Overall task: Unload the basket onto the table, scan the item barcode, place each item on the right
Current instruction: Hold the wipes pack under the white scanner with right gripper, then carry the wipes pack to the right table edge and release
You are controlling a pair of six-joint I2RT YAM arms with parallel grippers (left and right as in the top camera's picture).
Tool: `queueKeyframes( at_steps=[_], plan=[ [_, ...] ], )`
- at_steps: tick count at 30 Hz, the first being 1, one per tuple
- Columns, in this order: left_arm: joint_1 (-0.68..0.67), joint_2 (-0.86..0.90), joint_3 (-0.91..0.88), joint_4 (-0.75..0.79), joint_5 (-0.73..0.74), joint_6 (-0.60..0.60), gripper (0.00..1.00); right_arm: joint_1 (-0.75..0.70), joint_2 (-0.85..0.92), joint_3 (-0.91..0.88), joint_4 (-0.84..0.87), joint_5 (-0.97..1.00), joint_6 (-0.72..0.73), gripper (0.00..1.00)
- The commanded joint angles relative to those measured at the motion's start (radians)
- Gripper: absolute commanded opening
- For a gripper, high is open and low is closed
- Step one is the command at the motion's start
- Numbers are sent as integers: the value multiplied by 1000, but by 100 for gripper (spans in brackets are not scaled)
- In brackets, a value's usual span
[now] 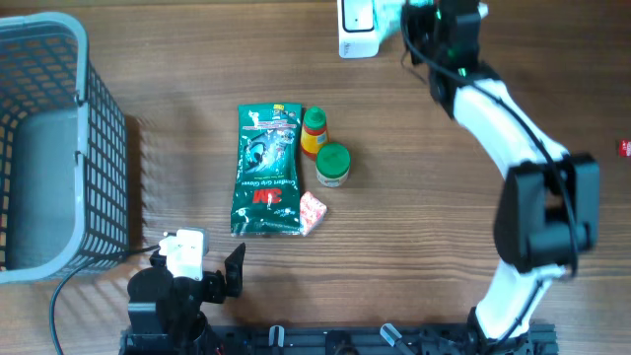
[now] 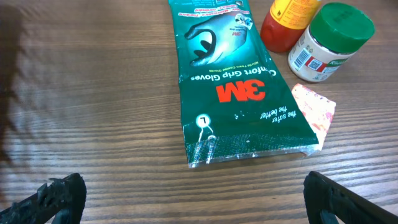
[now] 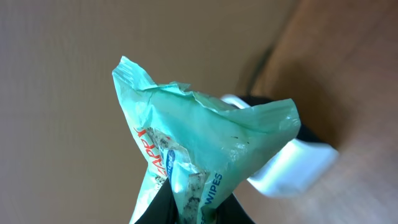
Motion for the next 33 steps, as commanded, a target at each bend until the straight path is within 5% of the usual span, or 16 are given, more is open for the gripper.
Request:
queueKeyframes(
  at_steps=[1,8,19,27,33],
  plan=[
    [6,-7,-1,0,12,-6,100,18,163,233,-46,43,-28,5],
    [6,-7,-1,0,12,-6,100,86,349,423,-74,52,-24,5],
    [6,-7,-1,0,12,-6,100,122,346,457,-154,207,-175,5],
    [6,-7,-1,0,12,-6,100,-36,163,469,-489,275,-230,5],
    [6,-7,-1,0,12,-6,100,-278,114,464,-809,615,-231,5]
  ],
)
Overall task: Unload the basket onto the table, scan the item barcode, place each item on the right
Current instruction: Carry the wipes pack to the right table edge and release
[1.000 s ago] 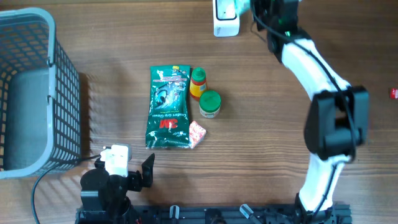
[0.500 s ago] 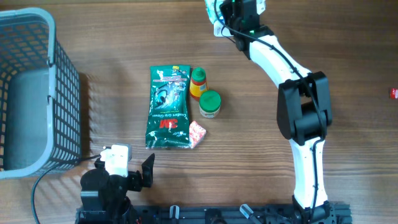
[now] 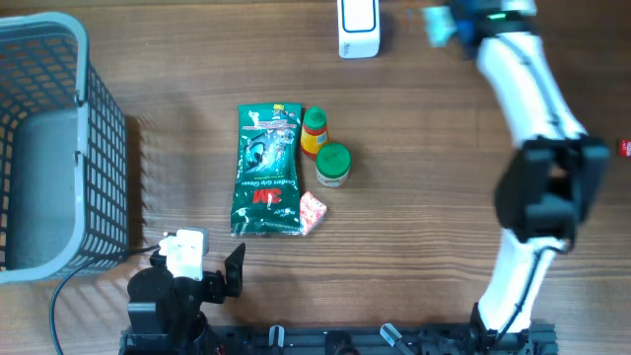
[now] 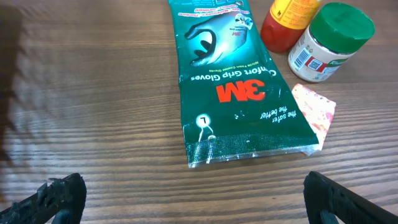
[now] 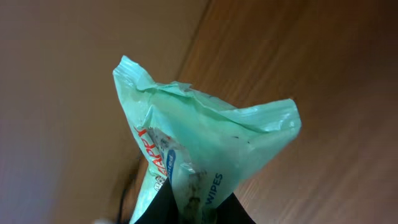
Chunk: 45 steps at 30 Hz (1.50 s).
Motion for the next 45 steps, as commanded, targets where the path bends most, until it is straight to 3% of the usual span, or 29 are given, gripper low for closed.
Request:
queueKeyframes(
  at_steps=[1,12,14,17,21,26,29,34,37,45],
  plan=[
    [6,-7,-1,-1,12,-6,100,-150,-28,10,-114,294,-18,5],
    [6,-7,-1,-1,12,-6,100,-504,72,-98,-191,243,-239,6],
    [6,-7,-1,-1,12,-6,100,-538,72,-102,-197,242,-255,31],
    [6,-7,-1,-1,12,-6,100,-576,63,-91,-198,218,-322,100],
    [6,-7,-1,-1,12,-6,100,-585,25,-61,-198,168,-409,100],
    [6,-7,-1,-1,12,-6,100,-569,-79,-45,-196,12,-405,100],
    [6,-7,-1,-1,12,-6,100,-558,-150,-45,-198,-169,-380,100],
    [6,-7,-1,-1,12,-6,100,-519,-257,-45,-217,-631,-381,100],
    [6,-7,-1,-1,12,-6,100,-476,-296,-45,-263,-774,-383,100],
    [6,-7,-1,-1,12,-6,100,-306,-349,-45,-415,-782,-478,100]
  ],
)
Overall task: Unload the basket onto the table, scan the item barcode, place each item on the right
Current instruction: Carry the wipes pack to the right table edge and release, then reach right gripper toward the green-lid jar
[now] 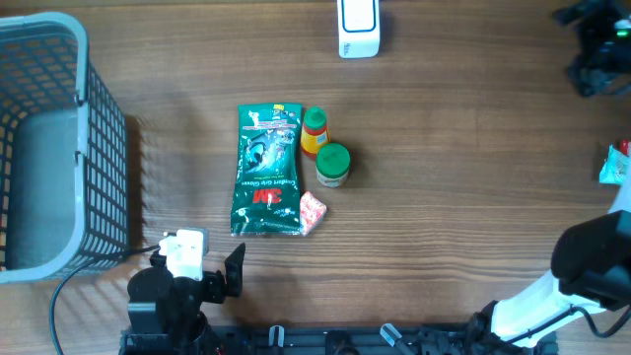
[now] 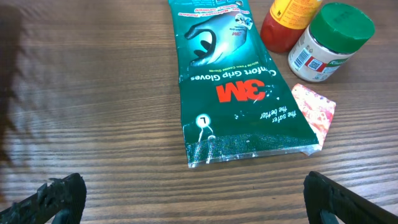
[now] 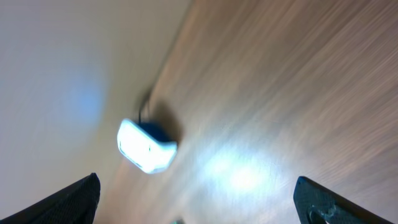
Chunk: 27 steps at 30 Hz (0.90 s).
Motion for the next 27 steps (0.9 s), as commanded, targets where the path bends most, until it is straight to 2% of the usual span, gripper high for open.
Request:
queueKeyframes(
  at_steps=[1,19,24,27],
  plan=[
    [6,-7,-1,-1,12,-6,100,87,-39,10,-56,-51,-78,100],
    [6,-7,-1,-1,12,-6,100,561,-39,3,-510,94,-189,100],
    [6,-7,-1,-1,12,-6,100,715,-37,3,-491,106,-336,100],
    [6,-7,-1,-1,12,-6,100,797,-37,2,-463,214,-335,100]
  ],
)
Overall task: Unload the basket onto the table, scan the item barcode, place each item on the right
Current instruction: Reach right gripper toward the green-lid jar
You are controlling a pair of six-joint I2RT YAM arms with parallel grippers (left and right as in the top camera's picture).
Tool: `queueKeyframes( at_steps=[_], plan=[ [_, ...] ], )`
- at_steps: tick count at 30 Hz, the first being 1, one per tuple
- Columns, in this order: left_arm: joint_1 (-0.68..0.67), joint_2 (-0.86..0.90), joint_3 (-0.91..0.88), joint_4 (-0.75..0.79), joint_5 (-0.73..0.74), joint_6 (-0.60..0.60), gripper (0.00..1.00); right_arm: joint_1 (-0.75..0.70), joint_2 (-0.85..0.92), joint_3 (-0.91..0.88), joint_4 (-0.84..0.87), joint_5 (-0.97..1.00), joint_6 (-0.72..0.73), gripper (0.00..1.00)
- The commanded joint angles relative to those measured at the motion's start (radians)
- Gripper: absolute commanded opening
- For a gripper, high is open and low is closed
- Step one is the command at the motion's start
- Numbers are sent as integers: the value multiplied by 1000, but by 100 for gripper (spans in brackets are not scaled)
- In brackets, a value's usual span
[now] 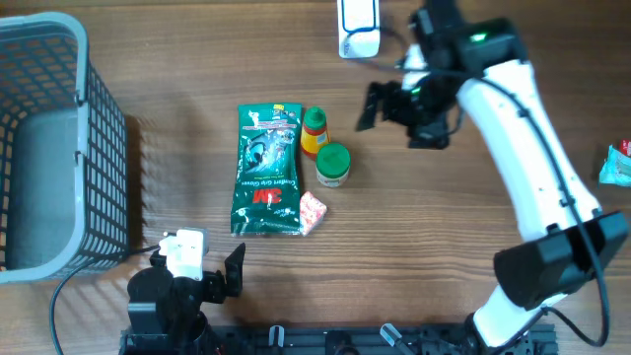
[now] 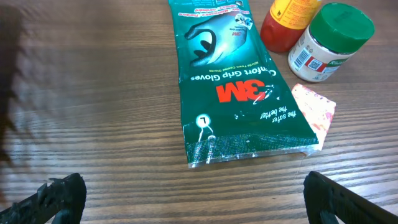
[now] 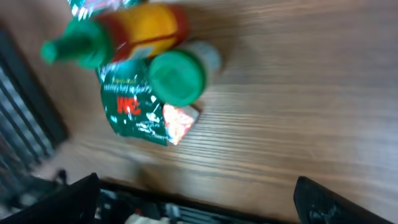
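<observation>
A dark green 3M glove pack [image 1: 264, 170], a red sauce bottle [image 1: 314, 131], a green-lidded jar [image 1: 332, 165] and a pink sachet [image 1: 312, 211] lie grouped mid-table. The white scanner [image 1: 357, 28] stands at the far edge. A teal wipes pack [image 1: 616, 165] lies at the right edge. My right gripper [image 1: 402, 116] hovers open just right of the bottle and jar; its wrist view shows the bottle [image 3: 124, 34] and jar [image 3: 177, 76] between wide fingers [image 3: 74, 199]. My left gripper [image 2: 196, 205] rests open at the near edge, short of the glove pack [image 2: 227, 87].
A grey wire basket [image 1: 49, 148] fills the left side of the table. A small red object [image 1: 624, 148] shows at the right edge above the wipes pack. The left arm's base [image 1: 173, 296] sits at the near edge.
My right gripper, open at the far right corner before, now hangs over the table's middle beside the bottle and jar. The wipes pack still lies at the right edge. The left arm is unchanged.
My right gripper was shut on the teal wipes pack next to the scanner, then held it a little right of the scanner. Later the pack lay at the right edge with the gripper open nearby. Now the empty gripper is by the bottle and jar.
</observation>
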Motion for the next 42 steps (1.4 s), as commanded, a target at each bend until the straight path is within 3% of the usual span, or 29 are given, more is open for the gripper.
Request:
queueKeyframes(
  at_steps=[1,8,23,30,36,38,42],
  plan=[
    [6,-7,-1,-1,12,-6,100,107,-33,2,31,162,-41,100],
    [6,-7,-1,-1,12,-6,100,223,7,-7,131,245,429,100],
    [6,-7,-1,-1,12,-6,100,241,155,-178,272,257,569,100],
    [6,-7,-1,-1,12,-6,100,267,38,-122,284,229,501,100],
    [6,-7,-1,-1,12,-6,100,279,-93,-108,442,288,106,100],
    [6,-7,-1,-1,12,-6,100,271,-94,-103,478,352,20,100],
    [6,-7,-1,-1,12,-6,100,231,-53,-90,543,298,-39,100]
  ],
)
